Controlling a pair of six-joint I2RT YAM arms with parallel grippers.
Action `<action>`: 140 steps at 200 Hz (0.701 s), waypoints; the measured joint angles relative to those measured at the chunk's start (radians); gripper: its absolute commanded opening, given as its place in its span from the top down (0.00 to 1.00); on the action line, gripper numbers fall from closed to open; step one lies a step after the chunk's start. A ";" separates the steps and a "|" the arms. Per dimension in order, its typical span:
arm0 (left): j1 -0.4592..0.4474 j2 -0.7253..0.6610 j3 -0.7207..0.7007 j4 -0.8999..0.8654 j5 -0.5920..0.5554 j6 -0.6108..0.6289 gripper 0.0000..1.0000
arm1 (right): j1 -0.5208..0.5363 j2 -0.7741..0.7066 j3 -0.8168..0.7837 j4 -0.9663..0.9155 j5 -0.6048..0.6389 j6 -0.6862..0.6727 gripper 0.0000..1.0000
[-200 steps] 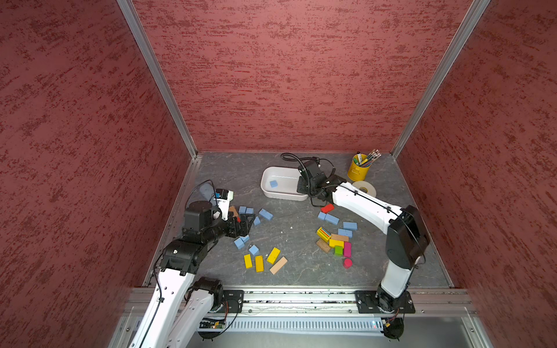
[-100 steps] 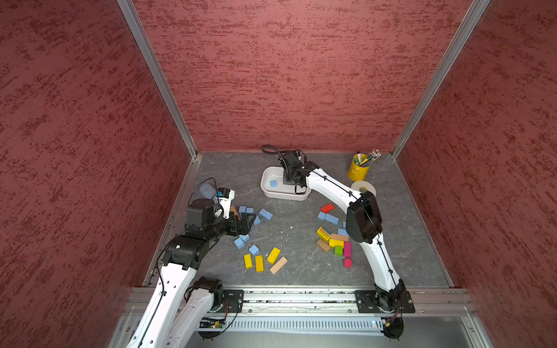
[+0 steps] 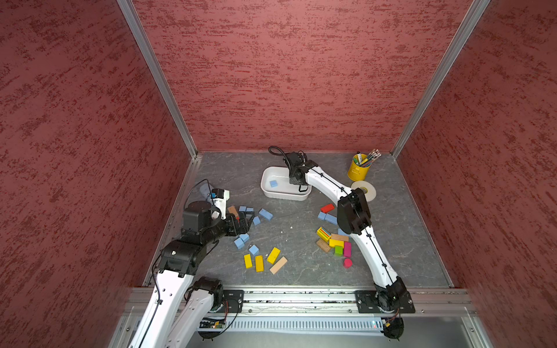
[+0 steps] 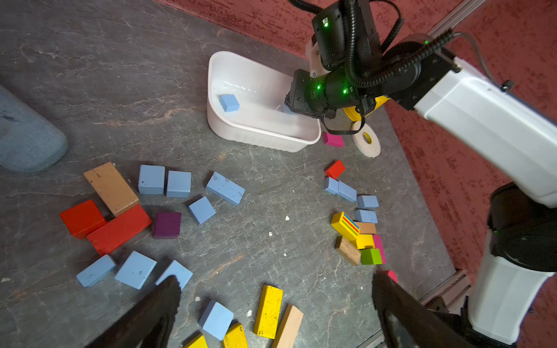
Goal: Pick out the blue building blocks
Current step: Place the building block in the storage box.
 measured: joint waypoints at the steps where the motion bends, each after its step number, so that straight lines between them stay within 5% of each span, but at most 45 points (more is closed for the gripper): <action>1: 0.000 -0.002 0.000 -0.001 0.000 -0.003 0.00 | -0.002 0.000 0.000 0.001 0.000 0.000 0.74; 140: 0.000 0.090 0.055 0.028 -0.005 -0.177 0.00 | -0.027 0.029 0.070 0.057 -0.059 -0.038 0.38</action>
